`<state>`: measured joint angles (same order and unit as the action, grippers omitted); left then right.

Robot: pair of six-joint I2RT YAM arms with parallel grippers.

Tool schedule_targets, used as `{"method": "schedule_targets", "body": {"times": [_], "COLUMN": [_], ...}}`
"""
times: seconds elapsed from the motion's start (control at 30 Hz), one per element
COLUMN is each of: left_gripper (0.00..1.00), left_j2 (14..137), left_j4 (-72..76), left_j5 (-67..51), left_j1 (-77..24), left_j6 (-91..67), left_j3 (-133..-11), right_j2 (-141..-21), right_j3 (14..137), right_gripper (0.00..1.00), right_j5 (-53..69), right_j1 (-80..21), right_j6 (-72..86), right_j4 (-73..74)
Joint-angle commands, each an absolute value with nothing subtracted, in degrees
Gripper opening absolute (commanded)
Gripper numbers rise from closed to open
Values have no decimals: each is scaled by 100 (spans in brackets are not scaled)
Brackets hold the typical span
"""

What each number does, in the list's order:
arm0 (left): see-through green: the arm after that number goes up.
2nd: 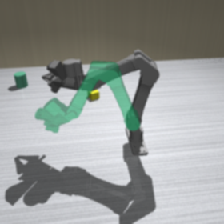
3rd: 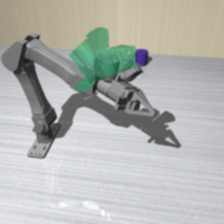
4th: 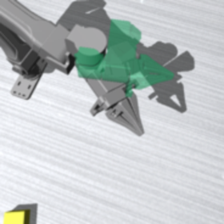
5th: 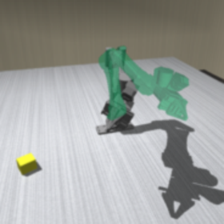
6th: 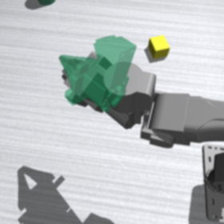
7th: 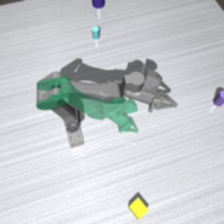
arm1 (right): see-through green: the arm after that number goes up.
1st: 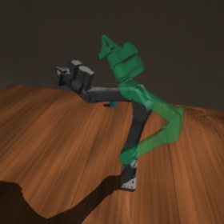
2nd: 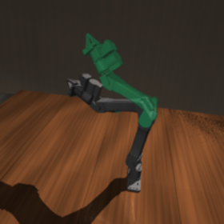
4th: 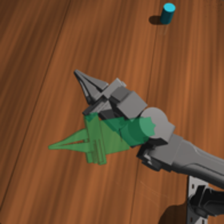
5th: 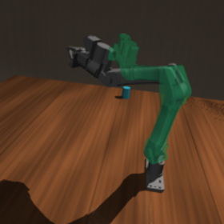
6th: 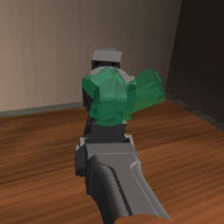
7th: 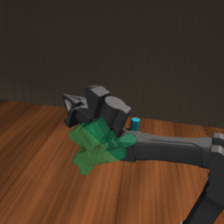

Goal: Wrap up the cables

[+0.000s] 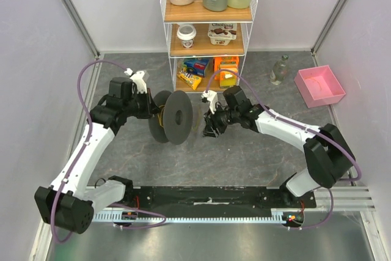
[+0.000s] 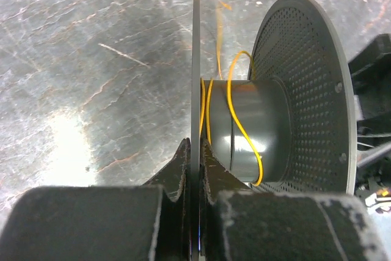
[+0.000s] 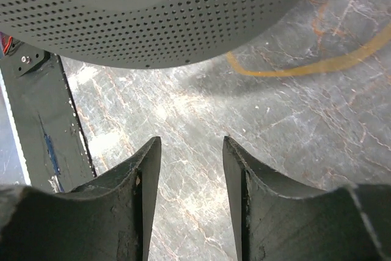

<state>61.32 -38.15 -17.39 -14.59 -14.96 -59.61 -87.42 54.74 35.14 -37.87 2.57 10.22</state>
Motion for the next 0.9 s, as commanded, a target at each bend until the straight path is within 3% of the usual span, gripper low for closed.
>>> {"method": "schedule_targets", "body": {"times": [0.0,0.1,0.27,0.37,0.53,0.63,0.87], "left_gripper": [2,2,2,2,2,2,2], "left_j2": [6284,6398,6486,6443,6152,6047,5634], "left_j4": [-3147,-3050,-2900,-2935,-3627,-4488,-6079], "left_j5": [-1257,-1064,-914,-1246,-2949,-3698,-4403], "left_j1": [-1450,-1459,-1441,-1371,-1380,-1388,-1424], "left_j6": [-1942,-1986,-1917,-1566,-109,1032,3590], "left_j3": [-5810,-5731,-5756,-5792,-5879,-5977,-6003], "right_j2": [-8588,-8315,-8156,-8331,-8429,-8306,-8612], "right_j3": [5502,5598,5756,5993,6275,6240,6337], "right_gripper": [53,56,73,78,82,93,92], "right_j5": [3463,3236,2261,2004,1864,1985,2513], "right_j1": [-3569,-3560,-3551,-3428,-3296,-3147,-2953], "right_j6": [265,-385,-1028,-906,-581,-326,-369], "right_j4": [975,1300,1678,1784,1583,1276,1537]}}
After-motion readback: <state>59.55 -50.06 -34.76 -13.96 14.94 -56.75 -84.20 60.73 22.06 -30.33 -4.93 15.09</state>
